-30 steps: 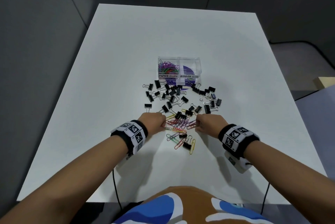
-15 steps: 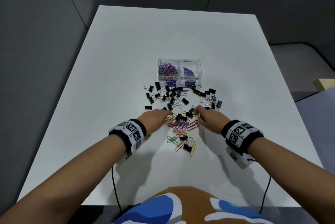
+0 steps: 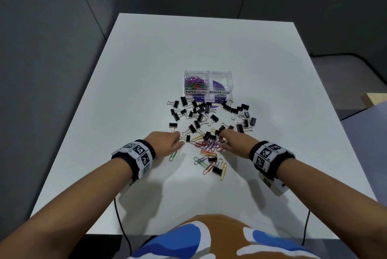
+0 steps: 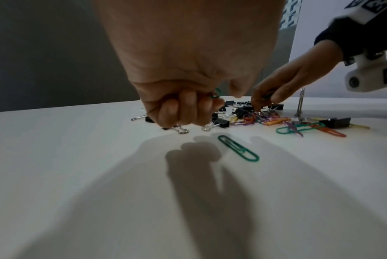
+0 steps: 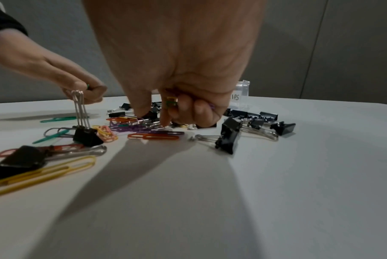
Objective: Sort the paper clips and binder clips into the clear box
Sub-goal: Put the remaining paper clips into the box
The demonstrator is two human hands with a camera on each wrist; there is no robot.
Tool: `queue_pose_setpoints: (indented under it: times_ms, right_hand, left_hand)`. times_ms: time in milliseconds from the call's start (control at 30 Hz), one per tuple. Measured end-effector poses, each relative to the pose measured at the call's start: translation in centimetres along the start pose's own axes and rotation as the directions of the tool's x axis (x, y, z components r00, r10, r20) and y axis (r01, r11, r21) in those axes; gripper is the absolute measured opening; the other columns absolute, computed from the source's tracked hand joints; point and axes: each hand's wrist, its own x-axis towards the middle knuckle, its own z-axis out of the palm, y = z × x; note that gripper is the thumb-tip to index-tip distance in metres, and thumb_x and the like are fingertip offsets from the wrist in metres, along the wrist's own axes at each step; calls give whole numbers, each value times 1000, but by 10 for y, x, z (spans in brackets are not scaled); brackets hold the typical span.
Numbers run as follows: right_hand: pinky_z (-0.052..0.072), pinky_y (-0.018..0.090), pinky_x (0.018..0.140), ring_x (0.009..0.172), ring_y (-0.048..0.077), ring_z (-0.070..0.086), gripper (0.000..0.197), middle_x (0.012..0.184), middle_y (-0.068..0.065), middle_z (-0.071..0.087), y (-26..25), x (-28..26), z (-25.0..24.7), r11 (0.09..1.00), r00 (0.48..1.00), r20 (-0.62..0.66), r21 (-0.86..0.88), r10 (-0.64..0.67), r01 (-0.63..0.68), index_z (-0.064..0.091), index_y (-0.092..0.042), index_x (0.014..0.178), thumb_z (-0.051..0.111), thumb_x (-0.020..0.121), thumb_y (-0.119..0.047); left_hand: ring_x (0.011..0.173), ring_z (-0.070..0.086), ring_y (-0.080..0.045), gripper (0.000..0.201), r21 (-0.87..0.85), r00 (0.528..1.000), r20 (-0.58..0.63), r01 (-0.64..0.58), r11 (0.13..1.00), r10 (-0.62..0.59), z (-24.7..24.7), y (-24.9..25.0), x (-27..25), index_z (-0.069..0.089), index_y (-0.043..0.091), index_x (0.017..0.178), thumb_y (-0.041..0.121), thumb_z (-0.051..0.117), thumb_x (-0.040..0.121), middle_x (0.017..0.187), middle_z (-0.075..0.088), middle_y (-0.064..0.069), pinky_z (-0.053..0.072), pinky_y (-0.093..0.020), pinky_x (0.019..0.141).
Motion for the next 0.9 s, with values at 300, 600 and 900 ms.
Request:
queue_pose_setpoints:
  times_ms: [300,600,900]
  right_hand:
    - [45,33,81,100,28,57,24,117,11,52,-1,-1,3,998,1000,11,-59,28,-27,54,-6,109,54,91,-22]
    - [42,34,68,75,24,51,19,101,16,64,-5,-9,8,990,999,-30,-134,28,-31,51,-5,103,40,96,-18]
    - [41,32,71,75,21,49,19,88,10,61,-4,-20,7,997,999,34,-79,23,-21,48,-13,106,34,98,-22]
  left_hand:
    - [97,61,-24,36,17,994,26,108,994,-108,18,-6,-3,51,14,109,46,47,92,107,65,-3,43,-29,79]
    - [103,57,-27,25,-4,1000,-17,-13,1000,13,23,4,3,53,7,111,25,41,98,118,52,-10,45,-34,83]
    - [103,59,-26,30,-97,992,6,-124,988,125,23,29,9,47,12,125,8,37,98,129,50,-8,49,-36,90]
